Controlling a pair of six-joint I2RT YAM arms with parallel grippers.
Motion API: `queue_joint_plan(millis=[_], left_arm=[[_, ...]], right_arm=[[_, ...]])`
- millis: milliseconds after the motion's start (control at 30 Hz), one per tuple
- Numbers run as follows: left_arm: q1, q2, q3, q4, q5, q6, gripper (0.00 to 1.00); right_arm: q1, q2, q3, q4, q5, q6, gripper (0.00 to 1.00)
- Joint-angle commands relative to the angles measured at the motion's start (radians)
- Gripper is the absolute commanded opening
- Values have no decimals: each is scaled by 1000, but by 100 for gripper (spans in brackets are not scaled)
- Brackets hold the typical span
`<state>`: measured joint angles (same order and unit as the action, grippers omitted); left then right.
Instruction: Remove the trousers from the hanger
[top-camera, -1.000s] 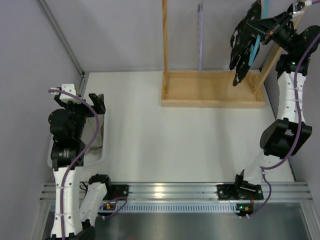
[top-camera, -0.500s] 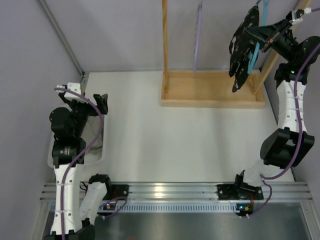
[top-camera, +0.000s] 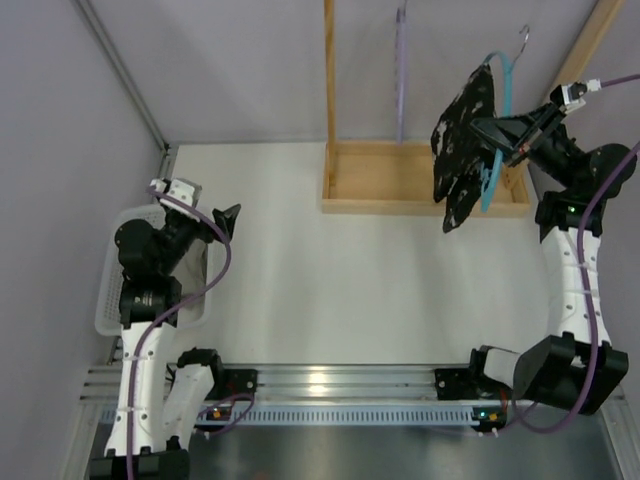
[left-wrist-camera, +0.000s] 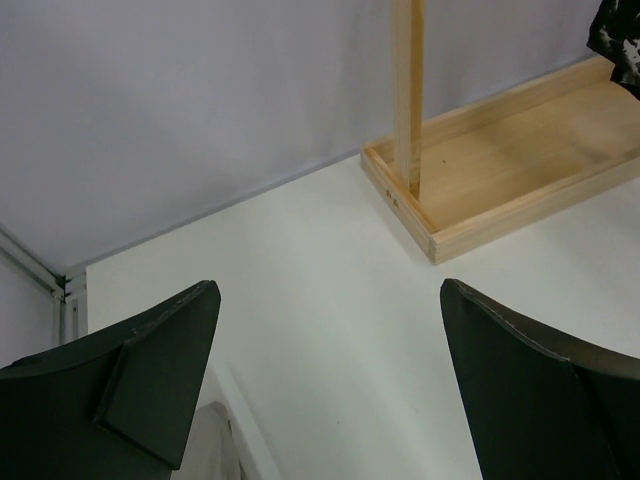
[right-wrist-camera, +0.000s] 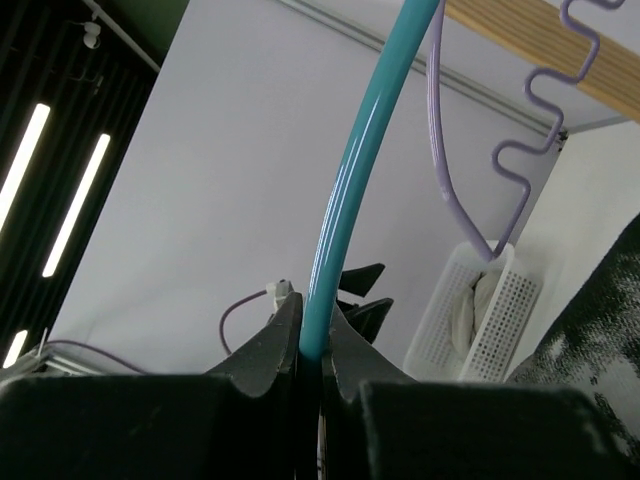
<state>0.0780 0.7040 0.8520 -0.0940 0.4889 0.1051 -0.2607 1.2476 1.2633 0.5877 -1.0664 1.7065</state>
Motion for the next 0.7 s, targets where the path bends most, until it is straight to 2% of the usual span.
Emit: queue_joint_plan(millis=[0,133,167,200,233,333,367,433,500,533,667], left_arm=[[-9,-11,-48,129,123,99,97],[-89,-6,-96,184,85,197,96],[-165,0,-103,206,58,249,96],[-211,6,-132,229,-43,277,96],[-319,11,-155,255,-93,344,96],[-487,32,-238,364,-205,433,97],[-580,49,-241,387,-228,453,97],[-679,118,-240,468,-342,461,97],[-872,200,-226,581,-389,491,97],[-914,201,-217,620,-407,496,98],[-1096,417,-118,807,-577,493,98]], right_arm=[[28,-153,-71,158,68,-56,0],[49,-244,-174,84,88,-67,0],[60,-258,-189,51,95,-68,0],[66,-287,-214,28,117,-77,0],[72,-303,-225,-7,131,-84,0],[80,-346,-245,-88,158,-96,0],[77,-349,-243,-94,154,-97,0],[77,-366,-222,-164,145,-117,0],[77,-376,-191,-238,138,-145,0],[78,-378,-182,-253,137,-149,0],[84,-376,-105,-343,140,-197,0]])
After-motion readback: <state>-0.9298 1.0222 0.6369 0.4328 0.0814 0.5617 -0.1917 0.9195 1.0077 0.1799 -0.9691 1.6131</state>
